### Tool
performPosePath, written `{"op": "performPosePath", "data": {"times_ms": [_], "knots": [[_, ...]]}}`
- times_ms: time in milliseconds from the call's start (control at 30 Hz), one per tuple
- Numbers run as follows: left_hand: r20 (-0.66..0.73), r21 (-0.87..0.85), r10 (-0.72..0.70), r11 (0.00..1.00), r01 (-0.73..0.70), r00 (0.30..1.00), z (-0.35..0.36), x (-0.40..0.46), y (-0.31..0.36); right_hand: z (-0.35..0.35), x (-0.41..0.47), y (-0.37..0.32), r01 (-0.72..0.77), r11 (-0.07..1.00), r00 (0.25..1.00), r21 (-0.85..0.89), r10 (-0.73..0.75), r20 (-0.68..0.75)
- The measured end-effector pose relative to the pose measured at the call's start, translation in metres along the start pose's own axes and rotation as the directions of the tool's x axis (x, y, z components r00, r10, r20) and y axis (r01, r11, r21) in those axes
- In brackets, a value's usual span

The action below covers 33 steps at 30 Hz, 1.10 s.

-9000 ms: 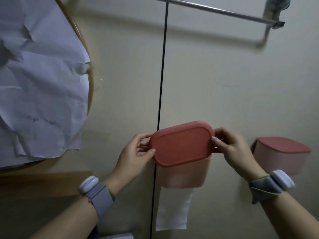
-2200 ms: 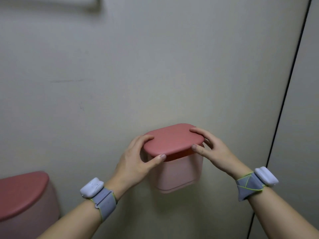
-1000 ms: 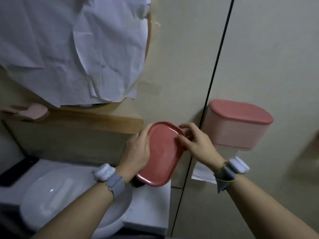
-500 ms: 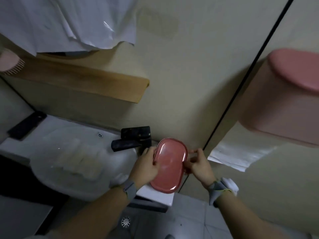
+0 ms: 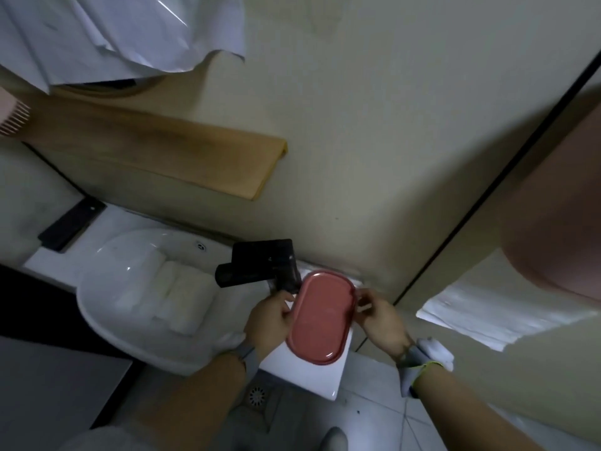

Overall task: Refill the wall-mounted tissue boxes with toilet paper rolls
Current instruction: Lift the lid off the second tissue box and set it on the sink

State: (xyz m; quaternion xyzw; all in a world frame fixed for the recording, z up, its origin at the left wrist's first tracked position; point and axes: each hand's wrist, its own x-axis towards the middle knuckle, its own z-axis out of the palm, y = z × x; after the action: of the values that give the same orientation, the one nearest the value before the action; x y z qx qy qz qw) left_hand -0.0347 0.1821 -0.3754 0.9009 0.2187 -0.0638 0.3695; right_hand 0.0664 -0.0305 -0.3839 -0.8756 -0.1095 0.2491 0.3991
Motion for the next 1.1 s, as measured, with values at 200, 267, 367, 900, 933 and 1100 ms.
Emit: {"op": "performPosePath", "data": {"times_ms": [200,267,367,900,933,1100], "knots": [[-0.025,0.072,0.057,0.996,-0.055,0.998,-0.032,-0.008,-0.026,0.019,-0.016,-0.047,0.168,0.986,0.986,-0.024,-0.168,0.013],[-0.061,0.069,0.056,0.996,-0.052,0.997,-0.055,-0.014,-0.047,0.045,-0.016,-0.074,0.235,0.972,0.97,-0.018,-0.233,0.065],[-0.072,0.125,0.046,0.992,-0.037,0.996,-0.095,-0.018,-0.086,0.091,-0.014,-0.115,0.278,0.961,0.951,-0.011,-0.274,0.143],[-0.048,0.292,-0.204,0.933,0.209,0.978,-0.243,0.038,-0.294,0.292,0.019,-0.188,0.387,0.815,0.882,-0.432,-0.191,0.431],[-0.04,0.296,-0.211,0.931,0.213,0.977,-0.242,0.045,-0.297,0.297,0.021,-0.187,0.382,0.818,0.891,-0.431,-0.201,0.407],[-0.024,0.313,-0.22,0.925,0.216,0.975,-0.226,0.075,-0.299,0.297,0.021,-0.188,0.375,0.8,0.909,-0.469,-0.218,0.355]]}}
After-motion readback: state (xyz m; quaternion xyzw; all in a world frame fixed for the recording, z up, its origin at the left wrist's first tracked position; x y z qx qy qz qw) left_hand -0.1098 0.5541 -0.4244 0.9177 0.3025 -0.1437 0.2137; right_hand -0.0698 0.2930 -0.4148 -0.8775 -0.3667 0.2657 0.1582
